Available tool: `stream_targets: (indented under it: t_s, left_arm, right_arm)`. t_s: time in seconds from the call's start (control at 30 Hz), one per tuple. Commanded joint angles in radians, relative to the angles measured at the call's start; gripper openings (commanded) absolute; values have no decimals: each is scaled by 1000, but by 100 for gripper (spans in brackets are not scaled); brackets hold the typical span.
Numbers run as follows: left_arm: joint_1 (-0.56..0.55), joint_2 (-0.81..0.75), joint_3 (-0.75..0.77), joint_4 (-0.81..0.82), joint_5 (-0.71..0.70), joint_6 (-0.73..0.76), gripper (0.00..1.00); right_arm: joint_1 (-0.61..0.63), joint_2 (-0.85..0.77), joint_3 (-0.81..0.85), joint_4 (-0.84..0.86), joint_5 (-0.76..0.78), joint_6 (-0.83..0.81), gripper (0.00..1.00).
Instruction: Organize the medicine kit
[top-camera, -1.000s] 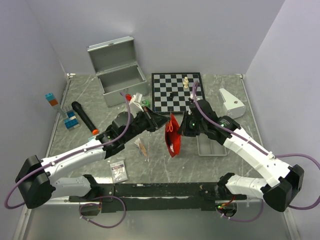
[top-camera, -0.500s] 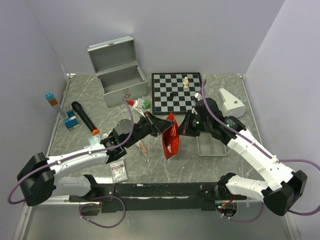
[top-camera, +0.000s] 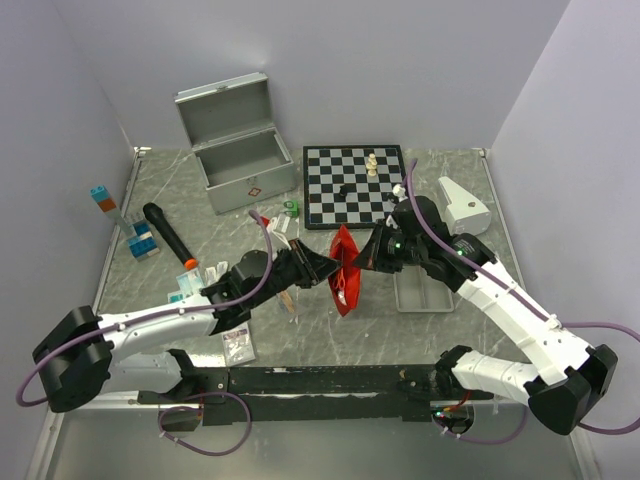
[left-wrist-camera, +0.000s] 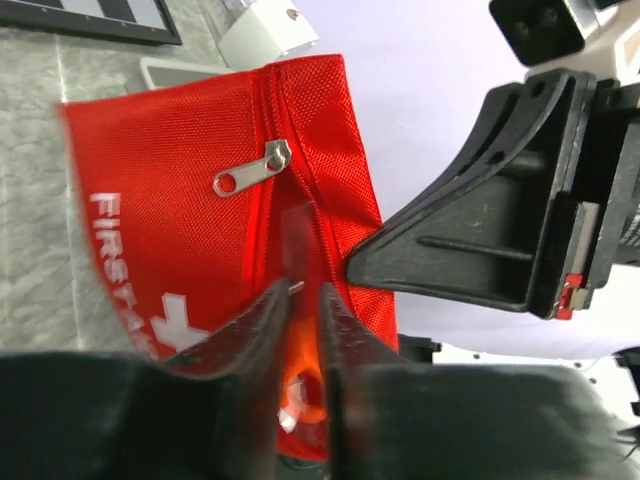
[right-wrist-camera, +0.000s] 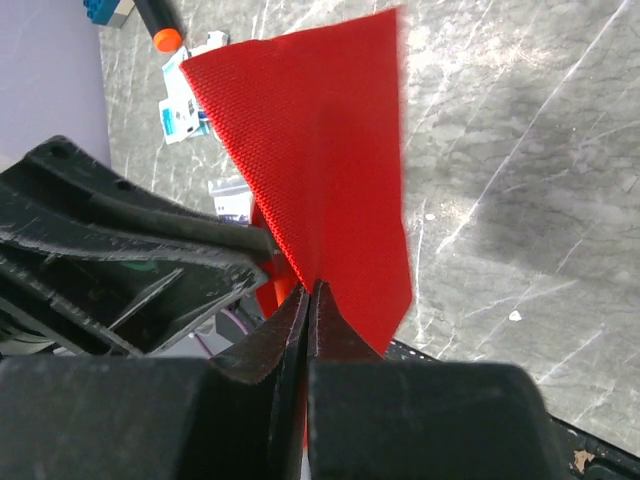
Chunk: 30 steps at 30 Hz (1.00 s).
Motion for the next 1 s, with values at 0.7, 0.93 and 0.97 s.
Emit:
stream_targets:
  t_s: [0.7,0.93,0.97]
  left_arm:
    - [137,-254,177,-1232,-589,-186,97]
    - [457,-208,88,-1072,-344,-12,97]
    - [479,-173,107,-1067,-343,11,96]
  right_arm:
    - [20,-69,-111,3,306,-230,0]
    - [20,-66,-147,55,283,-259,0]
    - [20,-66,-151,61,278,-261,0]
